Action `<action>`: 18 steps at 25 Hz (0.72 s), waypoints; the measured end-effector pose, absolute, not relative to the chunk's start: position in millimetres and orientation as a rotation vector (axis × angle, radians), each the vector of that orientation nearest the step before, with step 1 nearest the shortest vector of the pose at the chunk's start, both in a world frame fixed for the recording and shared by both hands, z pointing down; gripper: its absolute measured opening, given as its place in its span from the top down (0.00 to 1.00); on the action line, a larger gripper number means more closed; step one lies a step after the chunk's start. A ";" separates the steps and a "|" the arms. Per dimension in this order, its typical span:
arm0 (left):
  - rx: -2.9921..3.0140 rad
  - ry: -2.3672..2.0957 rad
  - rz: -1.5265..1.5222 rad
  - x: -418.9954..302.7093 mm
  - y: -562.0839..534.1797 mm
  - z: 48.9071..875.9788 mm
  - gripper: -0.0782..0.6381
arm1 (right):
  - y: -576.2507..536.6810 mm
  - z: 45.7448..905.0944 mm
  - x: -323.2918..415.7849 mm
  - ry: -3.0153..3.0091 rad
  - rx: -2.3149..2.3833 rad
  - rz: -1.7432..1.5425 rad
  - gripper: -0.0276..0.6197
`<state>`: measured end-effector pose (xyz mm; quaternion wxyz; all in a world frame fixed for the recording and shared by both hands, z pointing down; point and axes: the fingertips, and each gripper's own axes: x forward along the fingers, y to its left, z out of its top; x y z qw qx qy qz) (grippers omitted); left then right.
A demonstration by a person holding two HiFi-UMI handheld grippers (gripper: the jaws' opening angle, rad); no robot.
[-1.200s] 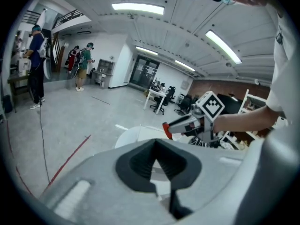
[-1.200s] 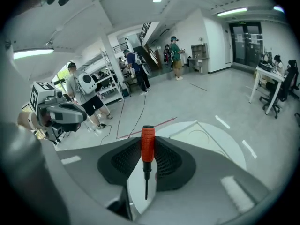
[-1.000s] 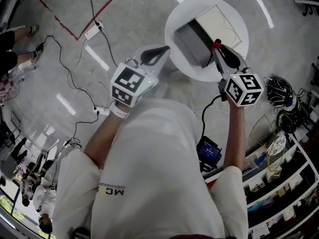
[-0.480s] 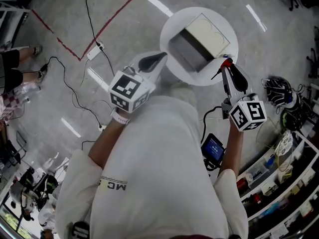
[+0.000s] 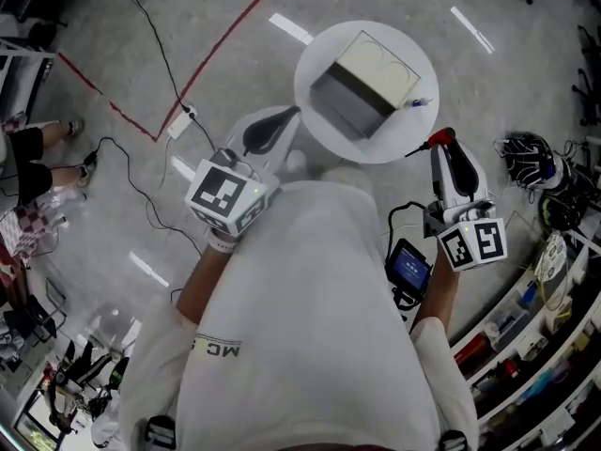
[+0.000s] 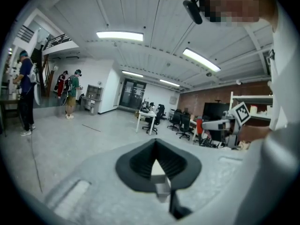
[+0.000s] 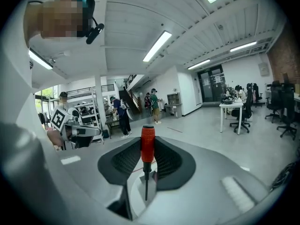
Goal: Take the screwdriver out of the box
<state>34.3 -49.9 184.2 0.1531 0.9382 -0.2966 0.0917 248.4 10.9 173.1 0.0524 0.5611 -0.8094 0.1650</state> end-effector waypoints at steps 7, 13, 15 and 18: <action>2.742 -0.837 0.261 46.3 -33.2 169.6 0.89 | 44.3 146.1 261.5 -2.490 1.816 0.407 0.82; 2.755 -0.820 0.267 44.7 -21.7 168.1 0.89 | 54.6 138.9 253.1 -2.527 1.812 0.364 0.82; 2.755 -0.823 0.265 46.5 -20.6 168.9 0.89 | 52.4 137.5 252.3 -2.547 1.794 0.355 0.82; 2.753 -0.812 0.263 50.2 -19.7 172.6 0.89 | 51.4 137.9 251.2 -2.551 1.784 0.340 0.82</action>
